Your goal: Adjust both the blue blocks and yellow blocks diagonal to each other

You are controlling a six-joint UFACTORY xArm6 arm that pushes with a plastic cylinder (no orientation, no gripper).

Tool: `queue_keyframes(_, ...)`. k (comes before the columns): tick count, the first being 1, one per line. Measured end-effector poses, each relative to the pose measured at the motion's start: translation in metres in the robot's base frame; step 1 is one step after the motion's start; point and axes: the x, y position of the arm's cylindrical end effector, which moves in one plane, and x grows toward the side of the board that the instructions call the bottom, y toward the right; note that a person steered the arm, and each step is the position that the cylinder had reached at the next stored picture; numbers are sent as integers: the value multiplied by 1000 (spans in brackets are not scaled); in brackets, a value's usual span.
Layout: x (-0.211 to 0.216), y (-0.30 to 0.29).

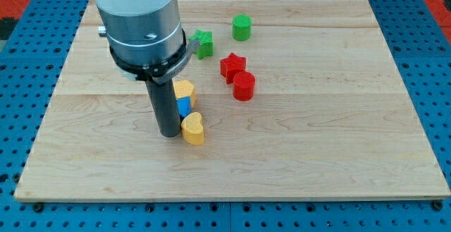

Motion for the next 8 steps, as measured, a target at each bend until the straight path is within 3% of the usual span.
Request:
queue_keyframes(1,0,28)
queue_keyframes(3,-54,2)
queue_keyframes(8,-104,0)
